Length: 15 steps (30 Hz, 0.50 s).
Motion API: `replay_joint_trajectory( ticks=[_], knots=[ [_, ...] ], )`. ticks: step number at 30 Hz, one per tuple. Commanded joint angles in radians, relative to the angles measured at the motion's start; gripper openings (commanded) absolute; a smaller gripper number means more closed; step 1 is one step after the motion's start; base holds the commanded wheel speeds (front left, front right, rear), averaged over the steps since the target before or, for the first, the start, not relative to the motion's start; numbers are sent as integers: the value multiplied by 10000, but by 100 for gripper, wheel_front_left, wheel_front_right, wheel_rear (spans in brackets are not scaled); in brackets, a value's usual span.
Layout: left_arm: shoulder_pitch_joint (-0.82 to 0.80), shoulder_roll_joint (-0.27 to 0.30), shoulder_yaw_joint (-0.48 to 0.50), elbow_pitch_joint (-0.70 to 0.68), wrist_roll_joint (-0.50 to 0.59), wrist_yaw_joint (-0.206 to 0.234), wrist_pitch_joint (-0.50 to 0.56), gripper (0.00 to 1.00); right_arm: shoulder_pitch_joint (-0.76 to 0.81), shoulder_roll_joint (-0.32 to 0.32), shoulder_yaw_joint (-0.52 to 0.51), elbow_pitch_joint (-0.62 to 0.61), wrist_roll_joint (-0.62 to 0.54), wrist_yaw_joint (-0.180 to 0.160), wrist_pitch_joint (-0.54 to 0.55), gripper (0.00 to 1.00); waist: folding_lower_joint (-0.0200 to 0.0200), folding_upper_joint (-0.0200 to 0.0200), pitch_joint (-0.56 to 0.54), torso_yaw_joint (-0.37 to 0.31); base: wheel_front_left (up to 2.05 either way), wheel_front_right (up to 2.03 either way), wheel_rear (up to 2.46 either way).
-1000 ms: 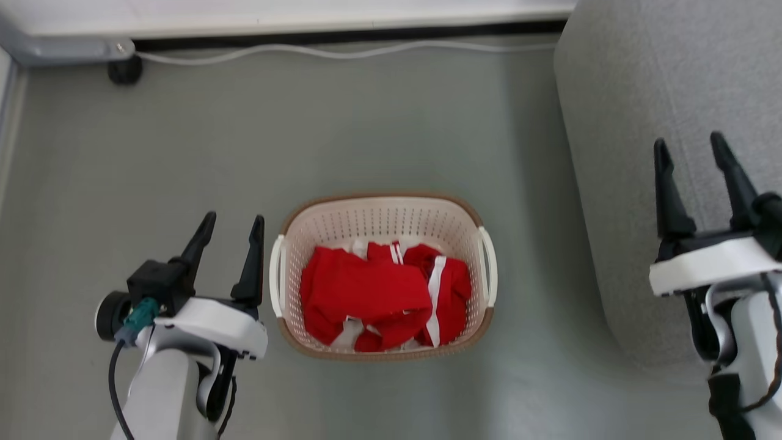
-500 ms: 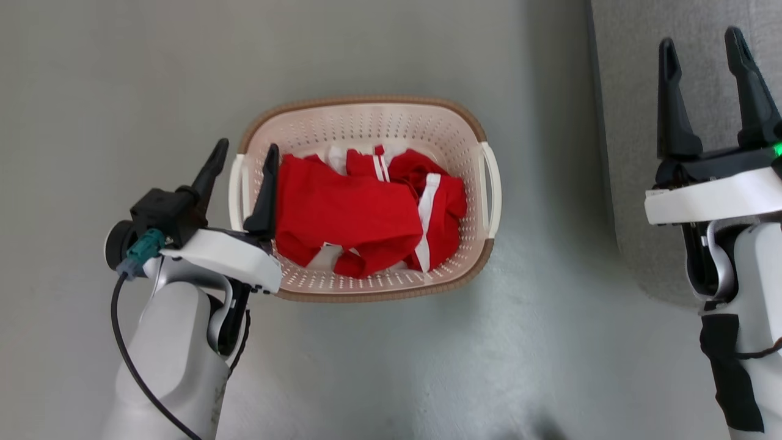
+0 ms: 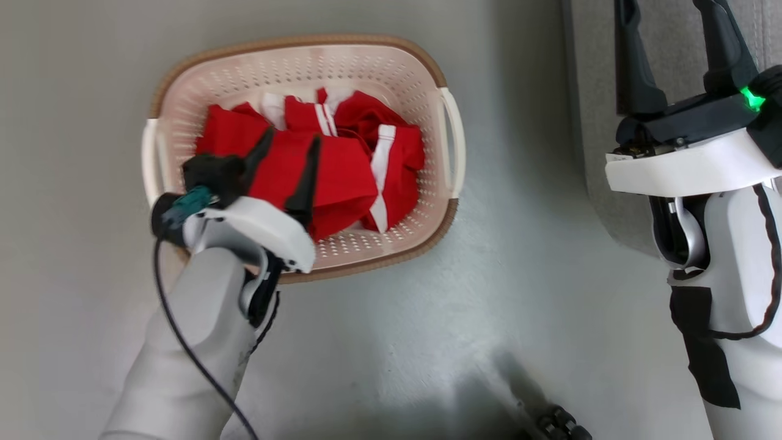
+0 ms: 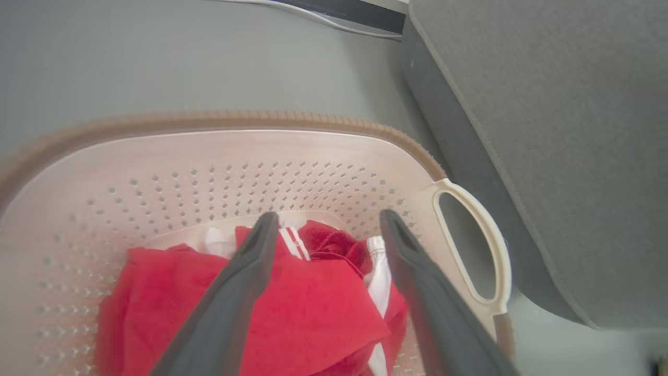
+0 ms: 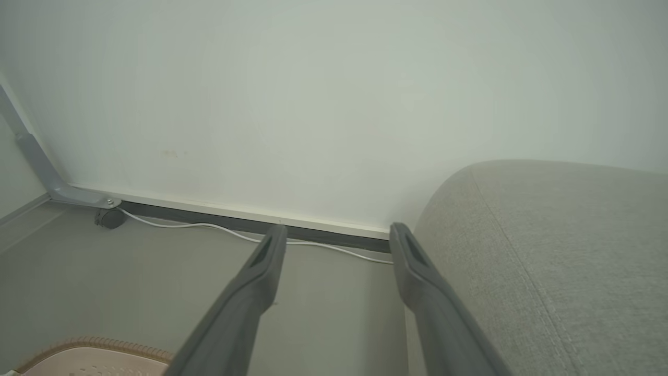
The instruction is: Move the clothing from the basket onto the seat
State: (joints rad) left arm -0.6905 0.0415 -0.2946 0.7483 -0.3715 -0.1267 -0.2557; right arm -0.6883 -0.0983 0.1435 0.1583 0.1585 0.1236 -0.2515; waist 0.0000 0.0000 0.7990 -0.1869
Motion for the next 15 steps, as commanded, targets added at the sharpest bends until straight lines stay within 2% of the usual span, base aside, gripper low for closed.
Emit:
replay_joint_trajectory(
  ticks=[1, 10, 15],
  knots=[
    [-193, 99, -150, 36, -218, -40, -61, 100, 47, 80, 195, -361, 53, 71, -103, 100, 0, 0, 295, -291, 0, 0, 0],
    [-1485, 323, -2842, 1298, -2303, -40, 4, 100, -104, 343, 667, -520, 254, 71, -103, 100, 0, 0, 693, -895, 0, 0, 0],
    [-2144, 726, -4569, 1435, -3611, -40, 375, 100, -212, 446, 929, -618, 403, 71, -103, 100, 0, 0, 883, -1295, 0, 0, 0]
  ],
)
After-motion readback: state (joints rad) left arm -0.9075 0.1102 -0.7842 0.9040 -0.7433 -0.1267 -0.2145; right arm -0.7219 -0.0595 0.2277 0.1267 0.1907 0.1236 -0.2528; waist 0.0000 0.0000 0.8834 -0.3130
